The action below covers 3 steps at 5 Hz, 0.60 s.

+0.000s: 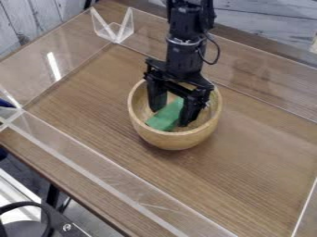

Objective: Remove the green block from inside the brown bowl and put it on the table

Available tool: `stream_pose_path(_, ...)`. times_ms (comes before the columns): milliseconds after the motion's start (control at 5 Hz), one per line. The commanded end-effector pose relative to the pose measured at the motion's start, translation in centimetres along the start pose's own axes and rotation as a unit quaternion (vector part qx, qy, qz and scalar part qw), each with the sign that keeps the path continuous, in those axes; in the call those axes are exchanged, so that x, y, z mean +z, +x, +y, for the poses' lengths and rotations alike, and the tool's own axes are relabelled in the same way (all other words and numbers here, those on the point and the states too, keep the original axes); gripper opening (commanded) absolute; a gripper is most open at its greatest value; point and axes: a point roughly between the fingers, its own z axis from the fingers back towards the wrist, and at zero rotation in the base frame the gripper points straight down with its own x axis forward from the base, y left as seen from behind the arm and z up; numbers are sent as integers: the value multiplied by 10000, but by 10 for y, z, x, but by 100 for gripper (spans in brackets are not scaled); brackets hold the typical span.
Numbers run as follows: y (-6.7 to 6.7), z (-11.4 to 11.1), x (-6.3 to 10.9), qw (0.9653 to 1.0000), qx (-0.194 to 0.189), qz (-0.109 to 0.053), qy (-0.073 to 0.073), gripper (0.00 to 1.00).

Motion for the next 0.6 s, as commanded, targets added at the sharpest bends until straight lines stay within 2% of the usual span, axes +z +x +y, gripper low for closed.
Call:
stream_pose_path(0, 10, 2, 12, 9996, -32, -286, 32, 100)
stream_pose_path(200, 10, 2, 14, 9995, -37, -322, 13, 100)
stream_pose_path(400, 12, 2, 9, 9996, -29, -279, 6, 100)
